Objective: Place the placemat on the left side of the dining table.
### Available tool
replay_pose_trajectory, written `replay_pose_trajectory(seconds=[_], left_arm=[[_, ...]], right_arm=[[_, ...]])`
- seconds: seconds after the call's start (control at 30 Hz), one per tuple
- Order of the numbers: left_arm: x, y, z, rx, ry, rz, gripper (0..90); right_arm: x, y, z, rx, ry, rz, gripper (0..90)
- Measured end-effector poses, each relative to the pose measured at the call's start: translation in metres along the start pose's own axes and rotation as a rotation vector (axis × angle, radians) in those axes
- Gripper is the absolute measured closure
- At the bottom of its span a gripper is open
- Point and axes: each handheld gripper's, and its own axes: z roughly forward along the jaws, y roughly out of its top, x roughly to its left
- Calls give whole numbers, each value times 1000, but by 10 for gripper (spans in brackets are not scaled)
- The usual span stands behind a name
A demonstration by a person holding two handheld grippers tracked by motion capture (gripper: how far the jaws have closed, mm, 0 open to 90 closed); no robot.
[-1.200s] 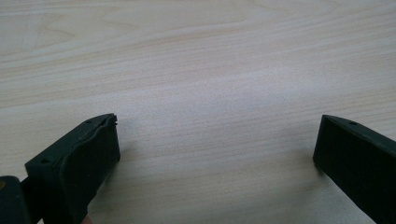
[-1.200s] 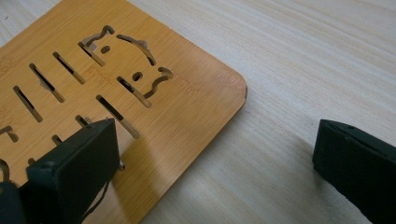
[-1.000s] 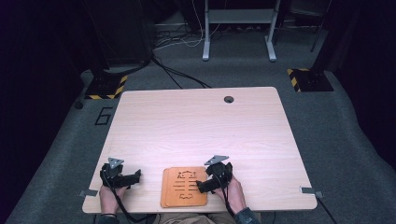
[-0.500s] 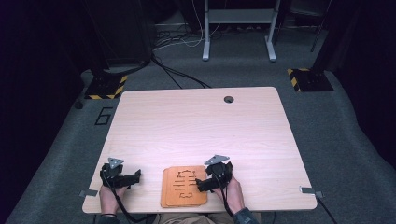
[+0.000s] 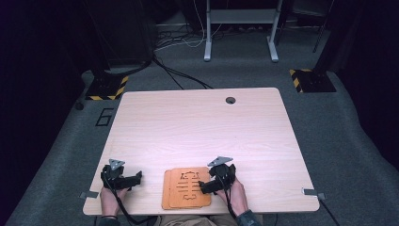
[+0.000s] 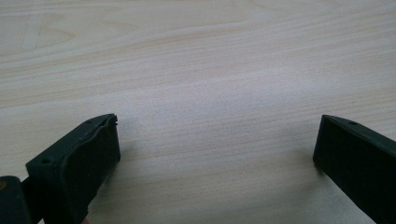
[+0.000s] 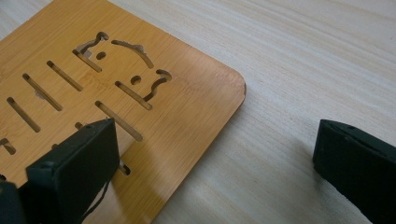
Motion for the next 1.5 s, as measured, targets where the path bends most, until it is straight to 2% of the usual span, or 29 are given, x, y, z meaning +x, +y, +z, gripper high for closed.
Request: replay_pose_trajectory(seconds=[0.23, 0.37, 0.47, 0.7, 0.9, 1.07, 1.2, 1.27, 1.33, 1.4, 1.5], left_arm=[[0, 0, 0, 0, -4, 6, 2], [-1, -1, -1, -4, -5, 11, 1], [-1, -1, -1, -3, -7, 7, 1], [-12, 2, -7, -5, -24, 26, 0], [-28, 11, -19, -17, -80, 37, 0], [-41, 18, -25, -8, -120, 52, 0], [-49, 23, -29, 7, -168, 55, 0], [-52, 23, -30, 7, -169, 57, 0], [-58, 26, -31, 25, -201, 59, 0], [-63, 27, -31, 38, -218, 62, 0], [-69, 29, -32, 57, -235, 74, 0]], right_arm=[[-4, -3, -2, -4, 10, 11, 0], [-8, -6, -4, -16, 6, 1, 0], [-10, -8, -6, -19, 3, 14, 0], [-10, -9, -6, -21, -2, 20, 0], [-12, -12, -7, -31, -28, 8, 0], [-13, -15, -8, -48, -30, 15, 0], [-14, -15, -8, -53, -32, 13, 0], [-14, -16, -8, -53, -31, 8, 0], [-14, -16, -8, -54, -32, 9, 0], [-15, -16, -8, -60, -33, 0, 0], [-14, -17, -8, -55, -33, 13, 0]])
